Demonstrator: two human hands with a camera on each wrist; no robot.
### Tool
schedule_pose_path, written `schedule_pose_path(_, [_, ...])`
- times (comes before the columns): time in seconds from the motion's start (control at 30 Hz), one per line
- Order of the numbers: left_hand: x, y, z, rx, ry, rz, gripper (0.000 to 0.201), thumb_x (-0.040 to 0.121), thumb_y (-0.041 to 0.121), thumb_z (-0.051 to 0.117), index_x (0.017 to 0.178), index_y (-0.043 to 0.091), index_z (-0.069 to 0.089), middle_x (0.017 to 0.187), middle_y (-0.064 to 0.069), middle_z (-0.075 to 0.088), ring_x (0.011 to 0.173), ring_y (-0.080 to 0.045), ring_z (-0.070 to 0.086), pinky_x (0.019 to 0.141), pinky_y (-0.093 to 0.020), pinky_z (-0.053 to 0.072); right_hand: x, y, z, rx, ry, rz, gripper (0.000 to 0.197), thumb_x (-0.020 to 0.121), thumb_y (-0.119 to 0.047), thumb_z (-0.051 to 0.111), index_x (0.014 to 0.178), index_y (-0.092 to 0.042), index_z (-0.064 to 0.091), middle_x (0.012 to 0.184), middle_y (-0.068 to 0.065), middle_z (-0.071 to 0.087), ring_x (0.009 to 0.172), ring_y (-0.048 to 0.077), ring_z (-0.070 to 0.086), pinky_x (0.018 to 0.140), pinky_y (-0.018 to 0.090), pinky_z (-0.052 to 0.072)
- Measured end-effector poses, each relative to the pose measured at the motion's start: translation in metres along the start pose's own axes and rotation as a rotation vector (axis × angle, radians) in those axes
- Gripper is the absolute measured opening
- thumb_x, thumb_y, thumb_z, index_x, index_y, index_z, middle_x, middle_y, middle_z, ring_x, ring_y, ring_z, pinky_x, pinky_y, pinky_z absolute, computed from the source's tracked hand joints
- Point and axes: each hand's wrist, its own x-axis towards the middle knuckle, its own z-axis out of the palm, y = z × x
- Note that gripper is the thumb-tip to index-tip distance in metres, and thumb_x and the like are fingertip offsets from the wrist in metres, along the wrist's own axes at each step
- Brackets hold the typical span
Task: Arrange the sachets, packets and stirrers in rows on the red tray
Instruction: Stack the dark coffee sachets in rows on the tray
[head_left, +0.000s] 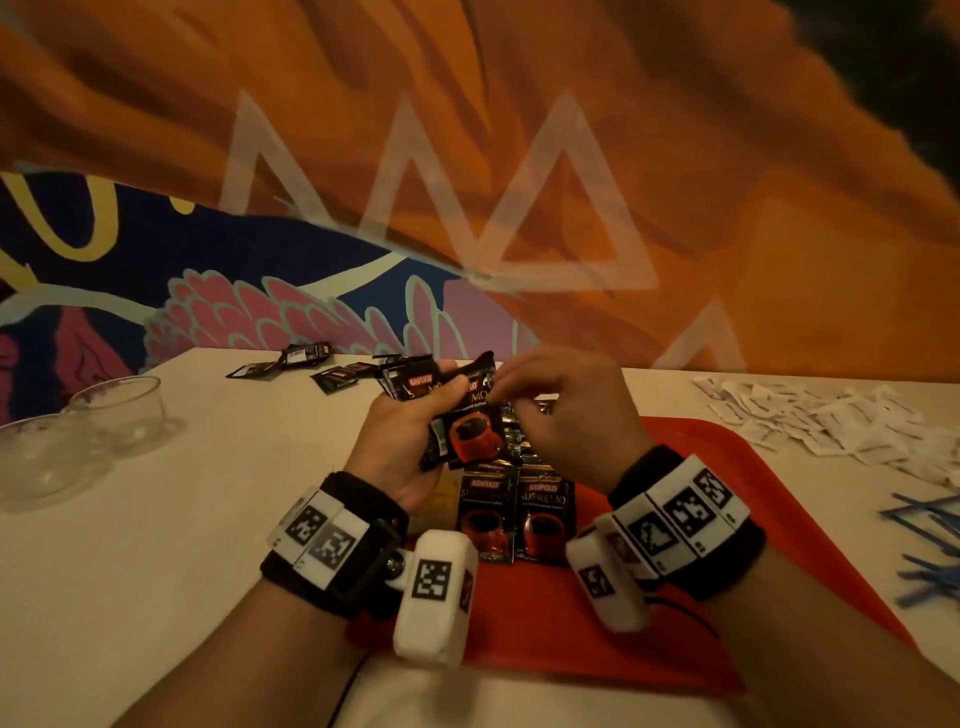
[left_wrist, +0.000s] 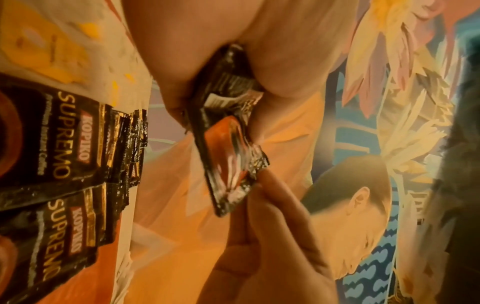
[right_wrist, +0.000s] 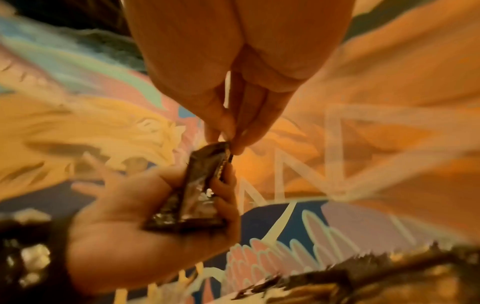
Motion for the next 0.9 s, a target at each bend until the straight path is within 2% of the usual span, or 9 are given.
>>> schedule_pose_path(0.07, [0.0021,-0.0007,-0.0014,0.009,0.041,0.074,0.041,0.072,0.014,0.072,0.112,0.011,0.066,0.106,-0.015,0.074,0.094,-0.03,0.073,0.074,-0.043,0.059,0.0001,-0.0021,-0.0015,0.166,-0.058,0.285,0.012,0.085,-0.011,0.072,0.093,-0.02,0.073,0.092,-0.008,0.073,0.083,0.004,0.069,0.075,0.023,0.058])
schedule_pose_path(0.13, [0.0007,-0.0009,0.0007,0.024,0.032,0.133,0.037,0.07,0.014,0.073,0.106,0.012,0.067,0.103,-0.014,0.074,0.095,-0.031,0.073,0.074,-0.043,0.059,-0.001,-0.0039,0.0004,0.297,-0.149,0.461,0.019,0.082,-0.027,0.079,0.098,-0.023,0.07,0.09,-0.006,0.074,0.083,0.005,0.071,0.075,0.03,0.06])
schedule_pose_path(0.23, [-0.0005,-0.0025,0.0046,0.016,-0.019,0.176,0.035,0.071,0.014,0.072,0.105,0.009,0.066,0.099,-0.014,0.073,0.094,-0.031,0.072,0.072,-0.04,0.061,-0.0015,-0.0005,0.0052,0.261,-0.184,0.466,0.007,0.082,-0.023,0.078,0.082,-0.028,0.073,0.084,-0.004,0.076,0.081,0.01,0.072,0.083,0.04,0.059])
schedule_pose_path(0.33, [-0.001,-0.0016,0.0058,0.076,-0.028,0.235,0.027,0.076,0.012,0.072,0.102,0.01,0.067,0.096,-0.011,0.073,0.094,-0.03,0.073,0.074,-0.039,0.06,-0.0018,0.0057,0.0034,0.275,-0.164,0.492,0.007,0.083,-0.017,0.078,0.082,-0.024,0.075,0.085,-0.003,0.076,0.083,0.013,0.073,0.086,0.042,0.058])
schedule_pose_path(0.43, [-0.0024,-0.0023,0.0055,0.254,-0.008,0.359,0.016,0.085,0.003,0.07,0.092,0.017,0.071,0.091,-0.009,0.075,0.093,-0.029,0.072,0.082,-0.045,0.058,-0.0033,0.0016,0.0009,0.556,-0.179,0.501,0.009,0.084,-0.009,0.075,0.09,-0.015,0.073,0.087,0.002,0.076,0.083,0.017,0.073,0.077,0.033,0.058])
schedule_pose_path(0.57, [-0.0036,-0.0035,0.0072,0.338,-0.025,0.406,0.013,0.084,0.013,0.076,0.094,0.022,0.073,0.098,-0.01,0.075,0.1,-0.029,0.071,0.089,-0.047,0.056,-0.0013,-0.0014,0.0026,0.692,-0.047,0.542,0.007,0.089,-0.007,0.068,0.086,-0.011,0.072,0.083,0.005,0.074,0.074,0.016,0.072,0.062,0.023,0.054])
schedule_pose_path(0.7, [-0.0022,-0.0029,0.0055,0.367,0.0,0.423,0.019,0.087,0.002,0.071,0.095,0.019,0.07,0.091,-0.003,0.076,0.094,-0.023,0.073,0.083,-0.04,0.058,-0.0008,-0.0009,0.0009,0.814,-0.065,0.616,0.005,0.089,-0.007,0.067,0.088,-0.003,0.071,0.084,0.01,0.073,0.076,0.022,0.071,0.065,0.03,0.058])
schedule_pose_path(0.83, [-0.0017,-0.0026,0.0053,0.373,0.001,0.412,0.022,0.087,0.001,0.071,0.088,0.022,0.072,0.091,-0.008,0.076,0.093,-0.03,0.073,0.084,-0.046,0.058,0.0004,0.001,0.0001,0.883,-0.074,0.704,0.014,0.09,-0.012,0.066,0.087,0.0,0.07,0.083,0.01,0.07,0.079,0.024,0.067,0.068,0.031,0.056])
schedule_pose_path(0.9, [-0.0008,-0.0039,0.0057,0.36,-0.003,0.401,0.024,0.086,-0.001,0.071,0.089,0.023,0.071,0.089,-0.005,0.076,0.092,-0.028,0.073,0.083,-0.044,0.058,0.0003,0.0014,0.0008,0.944,-0.087,0.783,0.019,0.093,-0.017,0.063,0.095,0.001,0.07,0.087,0.009,0.069,0.081,0.022,0.064,0.071,0.032,0.052])
